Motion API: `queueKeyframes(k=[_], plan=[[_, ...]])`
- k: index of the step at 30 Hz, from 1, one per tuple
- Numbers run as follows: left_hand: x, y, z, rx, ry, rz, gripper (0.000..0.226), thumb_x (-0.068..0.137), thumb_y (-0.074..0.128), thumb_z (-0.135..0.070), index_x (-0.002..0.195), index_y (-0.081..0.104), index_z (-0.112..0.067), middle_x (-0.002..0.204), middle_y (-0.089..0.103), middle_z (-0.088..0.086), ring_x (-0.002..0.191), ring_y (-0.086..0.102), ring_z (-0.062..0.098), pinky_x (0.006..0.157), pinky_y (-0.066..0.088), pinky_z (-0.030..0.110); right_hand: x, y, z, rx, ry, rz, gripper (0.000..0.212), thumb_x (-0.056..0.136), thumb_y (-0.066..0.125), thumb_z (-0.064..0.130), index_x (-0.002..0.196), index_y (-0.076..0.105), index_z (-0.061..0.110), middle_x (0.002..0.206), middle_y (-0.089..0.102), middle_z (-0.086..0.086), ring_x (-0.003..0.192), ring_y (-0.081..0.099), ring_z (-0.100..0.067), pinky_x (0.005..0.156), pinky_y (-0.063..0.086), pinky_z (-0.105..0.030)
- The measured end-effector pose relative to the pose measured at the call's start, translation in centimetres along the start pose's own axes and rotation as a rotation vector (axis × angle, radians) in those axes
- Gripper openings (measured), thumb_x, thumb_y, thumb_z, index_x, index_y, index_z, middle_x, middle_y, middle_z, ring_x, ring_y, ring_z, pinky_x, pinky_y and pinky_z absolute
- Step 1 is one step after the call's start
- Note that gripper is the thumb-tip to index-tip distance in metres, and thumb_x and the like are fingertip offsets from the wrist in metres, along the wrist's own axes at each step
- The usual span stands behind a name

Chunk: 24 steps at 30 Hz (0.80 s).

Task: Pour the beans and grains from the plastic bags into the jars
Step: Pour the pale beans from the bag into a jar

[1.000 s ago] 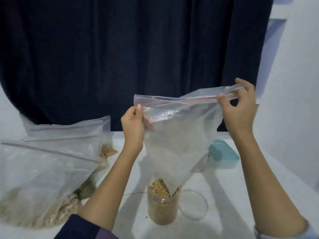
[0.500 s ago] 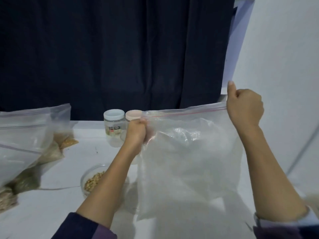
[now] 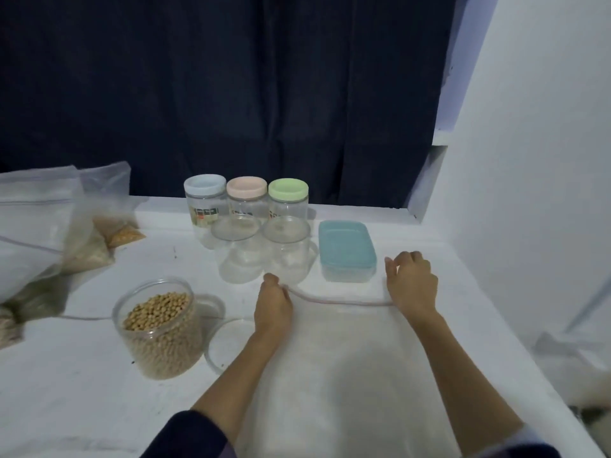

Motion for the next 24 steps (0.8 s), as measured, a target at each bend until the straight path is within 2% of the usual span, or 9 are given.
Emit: queueKeyframes(k=[2,4,6,8,10,12,13,16,24], plan=[[-0.2,-0.4,-0.5,0.158,0.105,-0.104,0.034,0.092,0.048,0.000,0.126,0.045,0.003,0.122,0.049,0.021,0.115,0.045,0.038,0.090,0.040,0.043,-1.4,2.1,-0.9,0.002,-0.046,0.015,0.032,0.100,0.045,0.024,0.107,0.064,-0.001,0.115,0.058,-0.018,0.107,0.051,-0.037,0.082,0.042,-0.042],[-0.9,-0.1,-1.5,0.301,0.222,-0.144,0.037,0.090,0.052,0.000,0.126,0.049,0.002,0.124,0.047,0.021,0.113,0.044,0.038,0.086,0.042,0.045,-2.5,3.3,-1.4,0.044,-0.071,-0.001,0.027,0.097,0.051,0.017,0.100,0.066,-0.005,0.110,0.060,-0.022,0.102,0.053,-0.041,0.080,0.043,-0.043],[-1.9,1.6,-2.4,0.357,0.338,-0.072,0.034,0.087,0.052,-0.003,0.121,0.054,0.003,0.119,0.052,0.021,0.109,0.048,0.040,0.082,0.044,0.045,-3.3,4.4,-1.9,0.043,-0.063,0.029,0.027,0.097,0.051,0.016,0.098,0.066,-0.007,0.107,0.062,-0.023,0.100,0.055,-0.042,0.080,0.043,-0.042],[-2.9,3.6,-2.4,0.405,0.406,-0.002,0.036,0.088,0.048,-0.012,0.120,0.055,0.002,0.118,0.055,0.020,0.111,0.053,0.038,0.087,0.045,0.042,-4.1,5.8,-2.3,0.032,-0.053,0.091,0.034,0.099,0.045,0.020,0.096,0.066,-0.007,0.106,0.064,-0.023,0.103,0.057,-0.041,0.085,0.043,-0.042],[-3.4,5.2,-1.4,0.503,0.375,0.062,0.046,0.094,0.037,-0.025,0.133,0.046,-0.001,0.137,0.047,0.018,0.130,0.042,0.032,0.106,0.035,0.041,-4.9,6.9,-2.4,0.038,-0.086,0.109,0.043,0.099,0.038,0.027,0.108,0.064,-0.006,0.120,0.060,-0.026,0.117,0.054,-0.039,0.098,0.039,-0.045],[-3.3,6.6,0.4,0.602,0.286,0.149,0.056,0.100,0.022,-0.034,0.148,0.024,-0.005,0.156,0.020,0.013,0.146,0.014,0.025,0.117,0.011,0.043,-5.7,8.5,-2.8,-0.082,-0.104,0.239,0.052,0.103,0.030,0.035,0.141,0.042,0.002,0.154,0.032,-0.015,0.144,0.026,-0.028,0.115,0.017,-0.042],[-3.2,6.8,0.9,0.634,0.263,0.164,0.057,0.101,0.019,-0.035,0.150,0.016,-0.007,0.159,0.010,0.010,0.147,0.005,0.024,0.118,0.004,0.044,-5.8,9.2,-3.2,-0.138,-0.120,0.296,0.056,0.104,0.025,0.040,0.150,0.027,0.008,0.160,0.015,-0.009,0.148,0.012,-0.023,0.117,0.008,-0.040],[-3.1,7.1,1.0,0.677,0.216,0.181,0.059,0.102,0.019,-0.038,0.152,0.006,-0.009,0.160,-0.002,0.009,0.147,-0.006,0.024,0.117,-0.003,0.045,-5.3,9.7,-3.6,-0.199,-0.134,0.377,0.061,0.103,0.015,0.047,0.155,0.007,0.017,0.162,-0.005,-0.002,0.149,-0.005,-0.021,0.119,0.001,-0.042],[-2.0,8.0,0.0,0.639,0.177,0.187,0.061,0.102,0.019,-0.039,0.151,0.003,-0.007,0.160,-0.005,0.009,0.147,-0.007,0.024,0.118,-0.002,0.043,-2.2,10.5,-4.7,-0.193,-0.116,0.453,0.063,0.099,0.017,0.057,0.154,0.005,0.030,0.162,-0.008,0.001,0.149,-0.007,-0.022,0.119,-0.001,-0.045]])
Point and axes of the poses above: each hand's wrist, its own x-axis towards the middle knuckle, its own y-axis out of the palm, z = x × y, the point moved 9 cm from there along x, towards the middle knuckle
